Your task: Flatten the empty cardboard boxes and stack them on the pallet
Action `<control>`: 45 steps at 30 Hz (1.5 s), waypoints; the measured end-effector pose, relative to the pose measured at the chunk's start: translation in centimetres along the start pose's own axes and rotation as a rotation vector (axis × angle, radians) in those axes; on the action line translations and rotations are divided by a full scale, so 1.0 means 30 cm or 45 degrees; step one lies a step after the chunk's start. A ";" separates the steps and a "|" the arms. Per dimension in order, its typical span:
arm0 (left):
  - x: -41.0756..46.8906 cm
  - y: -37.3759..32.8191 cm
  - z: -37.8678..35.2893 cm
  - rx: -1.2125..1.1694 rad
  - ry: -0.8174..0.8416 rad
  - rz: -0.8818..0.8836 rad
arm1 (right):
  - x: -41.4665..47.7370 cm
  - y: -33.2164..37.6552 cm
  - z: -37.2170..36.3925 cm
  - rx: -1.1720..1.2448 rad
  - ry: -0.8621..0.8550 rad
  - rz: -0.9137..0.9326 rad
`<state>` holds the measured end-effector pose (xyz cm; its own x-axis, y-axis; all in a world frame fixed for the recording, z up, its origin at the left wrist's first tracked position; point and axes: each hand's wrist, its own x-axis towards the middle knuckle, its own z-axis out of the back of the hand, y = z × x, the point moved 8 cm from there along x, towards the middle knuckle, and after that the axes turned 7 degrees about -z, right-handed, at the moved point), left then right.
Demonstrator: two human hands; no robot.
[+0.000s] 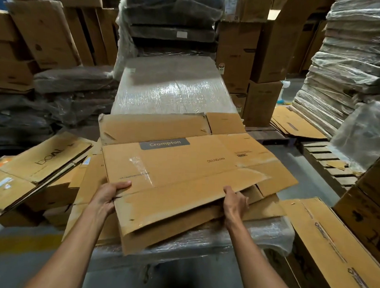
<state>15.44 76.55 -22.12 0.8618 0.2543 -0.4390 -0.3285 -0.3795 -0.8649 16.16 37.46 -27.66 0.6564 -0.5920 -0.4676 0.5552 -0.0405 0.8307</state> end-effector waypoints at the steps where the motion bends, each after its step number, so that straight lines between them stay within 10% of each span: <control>1: -0.003 -0.003 -0.002 0.007 0.000 0.004 | 0.005 -0.042 0.007 -0.007 -0.001 -0.055; 9: 0.005 0.023 0.005 -0.051 0.050 0.077 | 0.000 -0.259 -0.081 0.732 0.391 -0.556; 22: 0.027 0.251 0.089 -0.561 0.253 0.128 | -0.038 -0.126 -0.121 1.076 0.559 -0.523; 27: -0.160 0.309 -0.238 -0.681 0.621 0.058 | -0.105 -0.047 -0.198 1.029 0.559 -0.462; 33: -0.058 0.321 -0.134 -0.692 -0.136 0.029 | -0.193 -0.084 -0.298 0.901 0.675 -0.452; 45: 0.016 0.385 0.266 -0.631 -0.354 0.087 | -0.139 -0.214 -0.272 0.691 0.532 -0.468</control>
<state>8.96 79.37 -34.26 0.6886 0.4136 -0.5957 -0.1018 -0.7582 -0.6440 14.04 46.76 -33.51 0.6765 -0.1162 -0.7272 0.5174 -0.6277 0.5816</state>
